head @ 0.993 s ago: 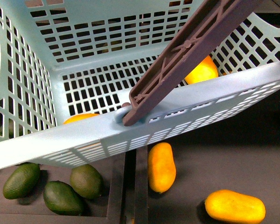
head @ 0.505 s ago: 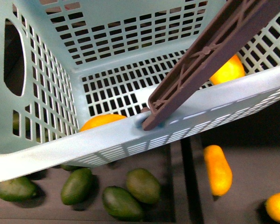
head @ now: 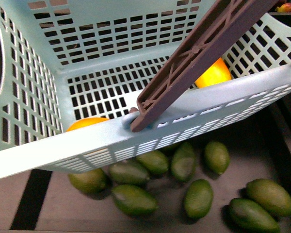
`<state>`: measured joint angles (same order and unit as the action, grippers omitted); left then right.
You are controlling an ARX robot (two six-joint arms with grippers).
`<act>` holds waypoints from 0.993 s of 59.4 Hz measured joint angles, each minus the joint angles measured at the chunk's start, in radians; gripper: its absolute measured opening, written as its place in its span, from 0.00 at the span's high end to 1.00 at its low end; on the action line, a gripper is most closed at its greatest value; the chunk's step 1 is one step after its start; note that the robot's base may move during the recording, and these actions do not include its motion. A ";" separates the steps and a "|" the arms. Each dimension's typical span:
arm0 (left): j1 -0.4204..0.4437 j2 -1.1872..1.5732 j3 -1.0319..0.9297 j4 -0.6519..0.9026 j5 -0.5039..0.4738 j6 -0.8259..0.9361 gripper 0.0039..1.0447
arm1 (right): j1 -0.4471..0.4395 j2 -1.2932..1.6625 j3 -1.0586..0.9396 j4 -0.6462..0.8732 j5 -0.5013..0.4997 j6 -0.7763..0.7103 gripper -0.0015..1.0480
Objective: Pick lemon and mango into basket
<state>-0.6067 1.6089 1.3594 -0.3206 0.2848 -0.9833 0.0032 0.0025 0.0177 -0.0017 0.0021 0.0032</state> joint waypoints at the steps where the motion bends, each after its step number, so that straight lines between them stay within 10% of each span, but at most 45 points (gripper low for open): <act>1: 0.000 0.000 0.000 0.000 0.003 -0.001 0.75 | 0.000 0.000 0.000 0.000 0.000 0.000 0.08; 56: 0.008 -0.002 -0.001 0.000 -0.005 0.003 0.75 | -0.002 0.000 0.000 0.000 -0.005 0.000 0.08; 59: -0.012 -0.001 -0.001 0.019 -0.136 -0.066 0.75 | -0.002 0.000 0.000 0.000 -0.002 0.000 0.08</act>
<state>-0.6189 1.6077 1.3586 -0.3012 0.1490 -1.0492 0.0010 0.0029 0.0174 -0.0013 -0.0002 0.0029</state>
